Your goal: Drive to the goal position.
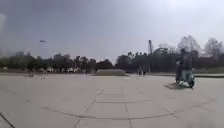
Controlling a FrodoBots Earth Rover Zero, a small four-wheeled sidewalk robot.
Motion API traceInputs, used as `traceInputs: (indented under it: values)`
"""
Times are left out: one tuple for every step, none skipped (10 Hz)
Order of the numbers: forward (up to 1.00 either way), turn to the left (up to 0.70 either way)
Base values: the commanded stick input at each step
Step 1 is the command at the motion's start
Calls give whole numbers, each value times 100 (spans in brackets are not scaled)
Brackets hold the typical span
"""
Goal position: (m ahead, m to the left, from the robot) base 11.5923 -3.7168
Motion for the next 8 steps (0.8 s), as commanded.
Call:
traceInputs:
  values:
    - [85, 0]
    - [85, 0]
    - [85, 0]
    - [85, 0]
    - [85, 0]
    - [85, 0]
    - [85, 0]
    - [85, 0]
